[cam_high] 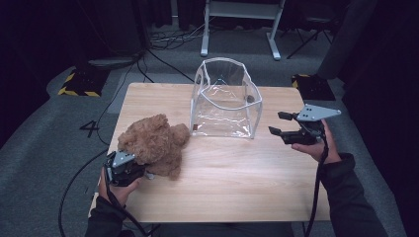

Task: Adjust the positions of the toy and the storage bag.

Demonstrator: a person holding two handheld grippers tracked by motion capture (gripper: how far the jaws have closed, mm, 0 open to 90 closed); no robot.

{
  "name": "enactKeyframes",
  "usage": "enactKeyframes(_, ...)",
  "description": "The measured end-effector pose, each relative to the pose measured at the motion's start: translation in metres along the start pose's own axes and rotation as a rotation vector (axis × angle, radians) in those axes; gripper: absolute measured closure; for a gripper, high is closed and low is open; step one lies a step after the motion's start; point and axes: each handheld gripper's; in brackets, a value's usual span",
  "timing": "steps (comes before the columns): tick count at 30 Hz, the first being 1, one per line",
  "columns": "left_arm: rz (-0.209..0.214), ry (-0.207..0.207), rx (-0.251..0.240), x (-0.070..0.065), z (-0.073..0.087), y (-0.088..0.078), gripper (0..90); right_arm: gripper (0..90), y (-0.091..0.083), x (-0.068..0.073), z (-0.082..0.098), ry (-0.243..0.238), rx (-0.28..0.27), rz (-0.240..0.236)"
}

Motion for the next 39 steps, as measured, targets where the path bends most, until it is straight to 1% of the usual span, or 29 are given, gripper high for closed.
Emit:
enactKeyframes(2, -0.017, -0.029, 0.000, 0.004, 0.002, -0.005, 65.5, 36.0, 0.003, -0.001, -0.007, -0.008, -0.007, -0.005)
enactKeyframes(4, -0.018, -0.032, 0.002, 0.006, 0.002, -0.006, 65.6, 36.0, 0.005, -0.001, -0.010, -0.012, -0.011, -0.005)
enactKeyframes(5, -0.019, -0.035, 0.003, 0.008, 0.002, -0.007, 65.7, 36.2, 0.008, -0.003, -0.016, -0.006, -0.020, -0.019)
enactKeyframes(6, -0.020, -0.045, 0.000, 0.009, 0.002, -0.006, 65.7, 36.7, 0.010, -0.003, -0.018, -0.005, -0.021, -0.022)
enactKeyframes(7, -0.022, -0.022, 0.001, 0.010, 0.001, -0.005, 65.7, 37.1, 0.012, -0.003, -0.020, -0.007, -0.023, -0.024)
enactKeyframes(11, -0.029, -0.002, 0.007, 0.008, -0.002, -0.001, 65.6, 37.2, 0.021, -0.002, -0.027, -0.021, -0.013, -0.039)
enactKeyframes(13, -0.030, -0.001, 0.006, 0.007, -0.003, 0.002, 65.5, 37.2, 0.029, -0.001, -0.031, -0.031, -0.003, -0.046)
enactKeyframes(14, -0.030, -0.002, 0.004, 0.007, -0.004, 0.005, 65.5, 37.5, 0.036, -0.001, -0.034, -0.036, -0.001, -0.052)
enactKeyframes(15, -0.030, -0.002, 0.004, 0.007, -0.004, 0.005, 65.4, 37.5, 0.036, -0.001, -0.034, -0.036, -0.001, -0.052)
enactKeyframes(17, -0.028, -0.008, 0.002, 0.006, -0.005, 0.008, 65.4, 37.8, 0.042, 0.000, -0.036, -0.043, -0.002, -0.060)
enactKeyframes(18, -0.022, -0.003, 0.002, 0.007, -0.006, 0.010, 65.3, 38.0, 0.048, 0.002, -0.038, -0.059, 0.003, -0.068)
enactKeyframes(21, -0.022, -0.001, 0.001, 0.007, -0.006, 0.011, 65.3, 38.0, 0.053, 0.003, -0.040, -0.070, 0.011, -0.074)
enactKeyframes(22, -0.019, -0.003, 0.001, 0.007, -0.006, 0.012, 65.2, 37.9, 0.059, 0.003, -0.041, -0.077, 0.022, -0.072)
enactKeyframes(26, -0.012, -0.012, -0.004, 0.006, -0.006, 0.013, 65.0, 38.0, 0.063, 0.003, -0.042, -0.081, 0.020, -0.075)
enactKeyframes(27, -0.011, -0.013, -0.005, 0.006, -0.006, 0.014, 65.0, 37.6, 0.067, 0.003, -0.042, -0.085, 0.029, -0.081)
enactKeyframes(30, -0.009, -0.012, -0.004, 0.006, -0.007, 0.016, 65.0, 37.6, 0.071, 0.004, -0.043, -0.094, 0.032, -0.077)
enactKeyframes(31, -0.008, -0.008, -0.002, 0.006, -0.007, 0.017, 64.8, 37.8, 0.075, 0.005, -0.045, -0.094, 0.028, -0.088)
enactKeyframes(32, -0.006, -0.008, -0.003, 0.005, -0.007, 0.017, 64.8, 37.8, 0.078, 0.006, -0.046, -0.099, 0.036, -0.087)
enactKeyframes(33, -0.005, -0.010, -0.004, 0.005, -0.007, 0.018, 64.8, 37.8, 0.078, 0.006, -0.046, -0.099, 0.036, -0.087)
enactKeyframes(34, -0.001, -0.012, -0.006, 0.005, -0.007, 0.019, 64.8, 38.3, 0.084, 0.006, -0.047, -0.095, 0.049, -0.100)
enactKeyframes(35, -0.001, -0.012, -0.006, 0.005, -0.007, 0.019, 64.8, 38.3, 0.084, 0.006, -0.047, -0.095, 0.049, -0.100)
enactKeyframes(36, -0.001, -0.011, -0.006, 0.005, -0.007, 0.019, 64.8, 38.7, 0.088, 0.005, -0.047, -0.095, 0.059, -0.098)
enactKeyframes(37, 0.002, -0.014, -0.007, 0.006, -0.007, 0.019, 64.7, 39.8, 0.095, 0.003, -0.047, -0.084, 0.073, -0.102)
enactKeyframes(38, 0.002, -0.014, -0.007, 0.006, -0.007, 0.019, 64.7, 39.8, 0.095, 0.003, -0.047, -0.084, 0.073, -0.102)
enactKeyframes(39, 0.004, -0.011, -0.005, 0.006, -0.007, 0.020, 64.6, 43.0, 0.100, 0.002, -0.047, -0.075, 0.074, -0.110)
Point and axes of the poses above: each handheld gripper's, and its own axes: y roughly forward along the jaws, z roughly out of its underside, x roughly to its left, and after that the axes turned 10 degrees about -x, right-handed
